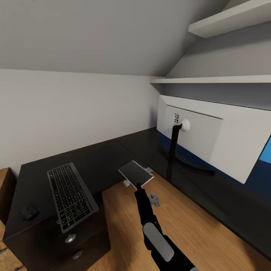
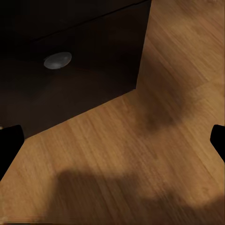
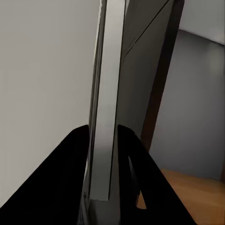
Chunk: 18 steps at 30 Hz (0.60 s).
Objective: In the bedroom, organize the workspace by keeping the computer under the desk, ensuring the monitor is on the desk, placing the keyboard on the desk next to the monitor, placing the mouse on the desk next to the keyboard, moving the folder from the swivel chair onto the desk next to the mouse, stacking the notebook on top of the folder with the pen on top of the notebook, and positioning the swivel chair next to the desk.
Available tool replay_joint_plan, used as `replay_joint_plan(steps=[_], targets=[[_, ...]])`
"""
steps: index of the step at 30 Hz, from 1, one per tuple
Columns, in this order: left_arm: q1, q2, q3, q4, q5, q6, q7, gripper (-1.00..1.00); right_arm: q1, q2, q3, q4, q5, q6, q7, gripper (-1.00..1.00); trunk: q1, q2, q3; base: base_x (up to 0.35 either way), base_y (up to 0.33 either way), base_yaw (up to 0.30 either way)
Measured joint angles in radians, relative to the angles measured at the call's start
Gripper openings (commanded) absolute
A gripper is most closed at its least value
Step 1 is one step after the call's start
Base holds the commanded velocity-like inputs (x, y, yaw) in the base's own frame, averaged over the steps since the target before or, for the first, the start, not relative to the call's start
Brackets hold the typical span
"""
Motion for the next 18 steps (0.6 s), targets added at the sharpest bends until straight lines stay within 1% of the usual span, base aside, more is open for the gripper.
replay_joint_plan(steps=[3, 4, 5, 6, 7, 8, 9, 10, 13, 18], targets=[[0.0, 0.0, -0.021, 0.001, 0.0, -0.004, 0.001, 1.0, 0.0, 0.0, 0.0, 0.0, -0.009, 0.004, -0.001, -1.0, 0.0, 0.0, 0.002, 0.0, 0.0, 0.204], [0.0, 0.001, -0.036, 0.001, 0.0, -0.012, 0.002, 1.0, 0.0, 0.0, 0.0, 0.0, -0.023, 0.015, -0.001, -1.0, 0.0, 0.0, 0.002, 0.0, 0.0, 0.204], [0.0, 0.001, -0.044, 0.002, 0.0, -0.018, 0.003, 1.0, 0.0, 0.0, 0.0, 0.0, -0.032, 0.024, -0.001, -1.0, 0.0, 0.0, 0.003, 0.0, 0.0, 0.204], [0.0, 0.001, -0.056, 0.006, 0.0, -0.031, 0.005, 1.0, 0.0, 0.0, 0.0, 0.001, -0.058, 0.045, -0.001, -1.0, 0.0, 0.0, 0.004, 0.0, 0.0, 0.204], [0.0, 0.001, -0.069, 0.016, 0.0, -0.053, 0.006, 1.0, 0.0, 0.0, -0.001, 0.001, -0.122, 0.084, -0.002, -1.0, 0.0, 0.0, 0.004, 0.0, 0.0, 0.204], [0.0, 0.001, -0.073, 0.019, 0.0, -0.06, 0.007, 1.0, 0.0, 0.0, -0.002, 0.0, -0.145, 0.098, -0.001, -1.0, 0.0, 0.0, 0.005, 0.0, 0.0, 0.204], [0.0, 0.001, -0.074, 0.02, 0.0, -0.063, 0.007, 1.0, 0.0, 0.0, -0.003, 0.0, -0.154, 0.102, -0.001, -1.0, 0.0, 0.0, 0.005, 0.0, 0.0, 0.204], [0.0, 0.001, -0.077, 0.023, 0.0, -0.067, 0.007, 1.0, 0.0, 0.0, -0.004, -0.001, -0.174, 0.111, -0.001, -1.0, 0.0, 0.0, 0.006, 0.0, 0.0, 0.204], [0.0, 0.001, -0.078, 0.024, 0.0, -0.071, 0.008, 1.0, 0.0, 0.0, -0.006, -0.001, -0.188, 0.117, -0.001, -1.0, 0.0, 0.0, 0.007, 0.0, 0.0, 0.204], [0.0, 0.001, -0.079, 0.025, 0.0, -0.069, 0.007, 1.0, 0.0, 0.0, -0.007, 0.001, -0.192, 0.118, 0.002, -1.0, 0.0, 0.0, 0.009, 0.0, 0.0, 0.184]])
